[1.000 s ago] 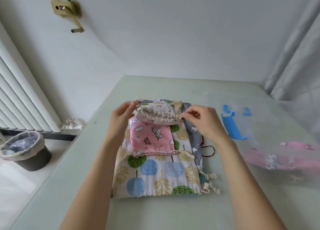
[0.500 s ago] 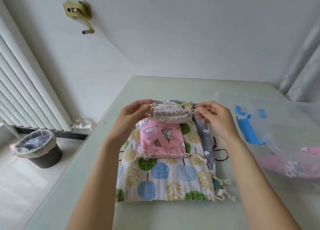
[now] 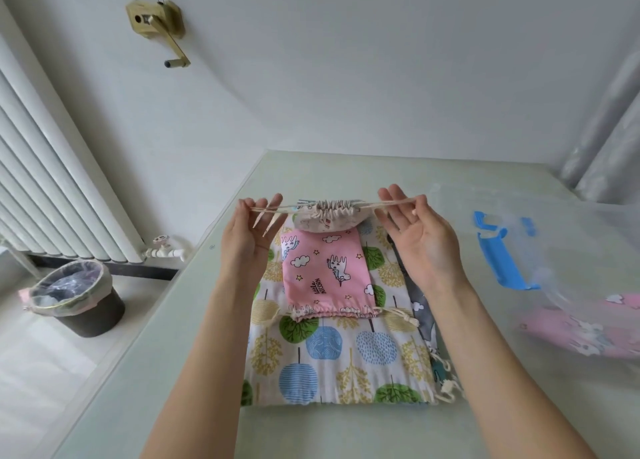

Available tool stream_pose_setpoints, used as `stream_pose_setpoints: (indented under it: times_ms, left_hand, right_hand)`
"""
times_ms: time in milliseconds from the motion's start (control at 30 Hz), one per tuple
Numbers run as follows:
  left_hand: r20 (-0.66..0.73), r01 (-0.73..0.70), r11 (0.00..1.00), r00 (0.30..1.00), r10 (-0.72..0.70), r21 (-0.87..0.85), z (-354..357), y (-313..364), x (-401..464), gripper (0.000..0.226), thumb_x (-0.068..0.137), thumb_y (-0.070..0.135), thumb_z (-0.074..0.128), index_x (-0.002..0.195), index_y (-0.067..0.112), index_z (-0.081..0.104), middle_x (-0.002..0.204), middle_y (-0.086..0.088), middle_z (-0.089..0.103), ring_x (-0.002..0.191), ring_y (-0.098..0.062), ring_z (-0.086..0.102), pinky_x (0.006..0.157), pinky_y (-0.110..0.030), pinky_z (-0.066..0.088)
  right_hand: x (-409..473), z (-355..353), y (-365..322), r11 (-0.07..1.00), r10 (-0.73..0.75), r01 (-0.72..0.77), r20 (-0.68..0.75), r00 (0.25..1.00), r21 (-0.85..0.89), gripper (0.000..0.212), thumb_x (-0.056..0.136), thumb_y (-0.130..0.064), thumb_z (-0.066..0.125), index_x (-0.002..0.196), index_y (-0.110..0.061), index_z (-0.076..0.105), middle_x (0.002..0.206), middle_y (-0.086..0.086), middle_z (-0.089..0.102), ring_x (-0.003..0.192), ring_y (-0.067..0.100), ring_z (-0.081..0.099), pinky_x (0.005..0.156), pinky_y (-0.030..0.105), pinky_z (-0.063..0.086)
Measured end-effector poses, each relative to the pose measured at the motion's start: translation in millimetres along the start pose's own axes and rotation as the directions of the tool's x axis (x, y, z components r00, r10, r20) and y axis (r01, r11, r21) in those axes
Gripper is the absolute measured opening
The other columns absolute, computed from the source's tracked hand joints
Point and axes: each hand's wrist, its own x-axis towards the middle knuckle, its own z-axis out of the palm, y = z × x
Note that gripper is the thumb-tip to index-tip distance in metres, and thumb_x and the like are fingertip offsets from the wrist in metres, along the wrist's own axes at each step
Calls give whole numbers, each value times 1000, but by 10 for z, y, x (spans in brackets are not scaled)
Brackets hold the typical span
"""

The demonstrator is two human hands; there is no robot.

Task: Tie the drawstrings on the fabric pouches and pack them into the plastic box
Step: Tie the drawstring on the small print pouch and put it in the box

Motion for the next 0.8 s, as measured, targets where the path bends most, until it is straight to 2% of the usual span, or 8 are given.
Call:
stream_pose_setpoints:
  times_ms: [100,200,300,433,533,667,733,800]
  left_hand:
    - [-17,1,1000,1000,-2,-30,0,19,-15,30,103,24,30,78,16,44,48,9,32,42,-5,35,69,-27,57]
    - [-31,-47,966,998,56,254,-26,6,-25,32,103,24,31,75,17,44,49,11,25,43,-5,21,40,-15,28]
    - [-3,-116,815,990,143,567,-53,-56,-36,32,102,19,33,72,16,45,47,14,28,42,-5,21,39,-17,22]
    - [31,-153,656,981,194,739,-71,-71,-24,32,100,19,37,70,16,48,50,6,32,43,-10,26,45,-25,24]
    - [165,-219,542,975,146,811,38,-83,-70,31,100,24,40,75,18,57,52,8,36,44,-10,31,48,-27,27]
    - [361,-191,667,924,-126,720,355,-36,-249,28,101,23,37,122,19,55,68,10,45,58,-7,39,59,-21,35]
    - [436,-207,712,886,-154,671,468,4,-311,29,102,16,33,123,12,53,72,6,53,62,-9,41,60,-19,36]
    - [478,-292,664,871,-112,688,531,18,-347,25,102,10,32,109,4,56,72,3,61,59,-8,48,57,-17,39]
  right_hand:
    - [-9,32,2,1000,-27,26,-79,997,-11,23,97,-15,40,77,-13,49,59,-4,50,58,13,55,88,41,50]
    - [-28,45,-13,985,-46,25,-116,992,-173,20,98,-11,39,79,-11,46,56,-5,38,50,10,37,67,34,56]
    - [-40,20,17,906,-91,27,-133,987,-422,16,98,-9,42,82,-10,45,54,-6,38,47,9,33,52,26,50]
    - [-40,-10,33,813,-113,18,-127,986,-581,14,97,-9,45,83,-9,46,56,-3,38,45,8,36,48,23,46]
    - [-60,-1,-47,643,-98,2,-79,992,-766,11,93,-13,55,83,-8,56,57,-1,49,47,12,43,47,24,43]
    - [-81,93,-184,528,-17,7,-3,1000,-849,14,87,-19,64,98,-13,59,53,-4,59,45,13,43,43,21,38]
    - [-69,123,-168,509,-10,-26,-37,999,-860,29,86,-20,66,105,-12,45,48,-4,59,43,16,41,41,21,36]
    - [-66,137,-116,429,-30,-45,-64,997,-902,31,86,-23,66,99,-11,40,47,-4,57,40,16,39,41,21,35]
